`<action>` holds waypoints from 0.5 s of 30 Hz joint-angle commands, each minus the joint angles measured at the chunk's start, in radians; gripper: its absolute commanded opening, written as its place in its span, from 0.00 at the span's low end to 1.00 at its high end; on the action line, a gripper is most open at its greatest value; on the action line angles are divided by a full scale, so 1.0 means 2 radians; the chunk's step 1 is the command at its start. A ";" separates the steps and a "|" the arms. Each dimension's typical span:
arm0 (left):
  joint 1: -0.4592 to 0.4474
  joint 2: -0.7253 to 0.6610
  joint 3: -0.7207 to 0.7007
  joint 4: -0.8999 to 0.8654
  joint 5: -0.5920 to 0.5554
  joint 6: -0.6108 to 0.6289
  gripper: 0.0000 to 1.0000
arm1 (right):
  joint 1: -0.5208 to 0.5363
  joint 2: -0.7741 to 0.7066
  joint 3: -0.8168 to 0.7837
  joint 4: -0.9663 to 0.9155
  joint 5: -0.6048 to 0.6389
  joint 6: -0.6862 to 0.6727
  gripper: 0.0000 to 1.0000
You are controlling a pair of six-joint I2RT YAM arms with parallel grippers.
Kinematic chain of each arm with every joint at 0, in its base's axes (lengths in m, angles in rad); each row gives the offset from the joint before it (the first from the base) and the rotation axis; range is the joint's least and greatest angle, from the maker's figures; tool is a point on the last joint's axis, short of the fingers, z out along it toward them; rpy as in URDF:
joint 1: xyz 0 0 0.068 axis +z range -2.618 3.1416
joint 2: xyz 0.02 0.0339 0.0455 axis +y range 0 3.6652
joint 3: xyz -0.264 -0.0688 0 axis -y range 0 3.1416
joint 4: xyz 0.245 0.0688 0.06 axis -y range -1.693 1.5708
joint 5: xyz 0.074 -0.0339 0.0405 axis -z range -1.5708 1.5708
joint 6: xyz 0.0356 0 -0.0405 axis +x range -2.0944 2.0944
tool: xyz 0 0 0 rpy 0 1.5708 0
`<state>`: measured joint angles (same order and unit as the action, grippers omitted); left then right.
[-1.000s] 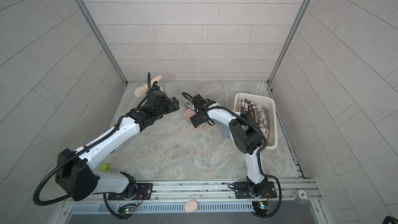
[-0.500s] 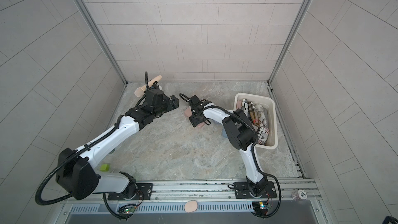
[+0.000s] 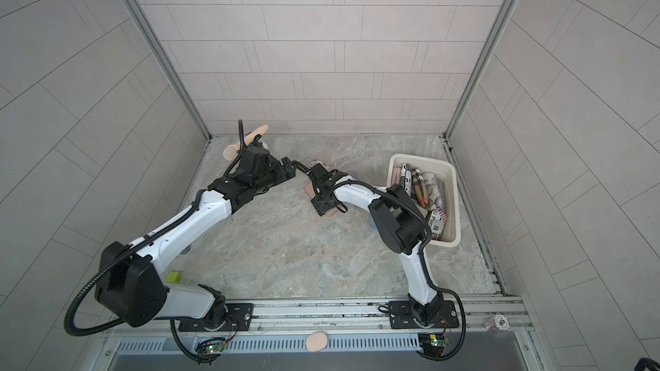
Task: Put the glasses cases into the storage boxes
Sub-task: Pick up the glasses case at the center of the board.
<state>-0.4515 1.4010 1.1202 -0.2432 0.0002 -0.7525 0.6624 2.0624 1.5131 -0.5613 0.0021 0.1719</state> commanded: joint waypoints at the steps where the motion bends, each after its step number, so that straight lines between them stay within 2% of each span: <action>1: 0.003 -0.003 -0.005 0.009 0.000 -0.006 0.90 | 0.004 -0.040 -0.001 0.013 0.010 0.018 0.60; 10: 0.004 -0.024 -0.007 0.012 -0.004 -0.001 0.90 | 0.022 -0.074 -0.011 -0.003 0.021 0.052 0.57; 15: 0.005 -0.036 -0.014 0.021 -0.006 0.002 0.90 | 0.021 -0.122 -0.028 -0.014 0.027 0.075 0.57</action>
<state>-0.4496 1.3643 1.1042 -0.2302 0.0006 -0.7509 0.7025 1.9068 1.4601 -0.5755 0.0170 0.2768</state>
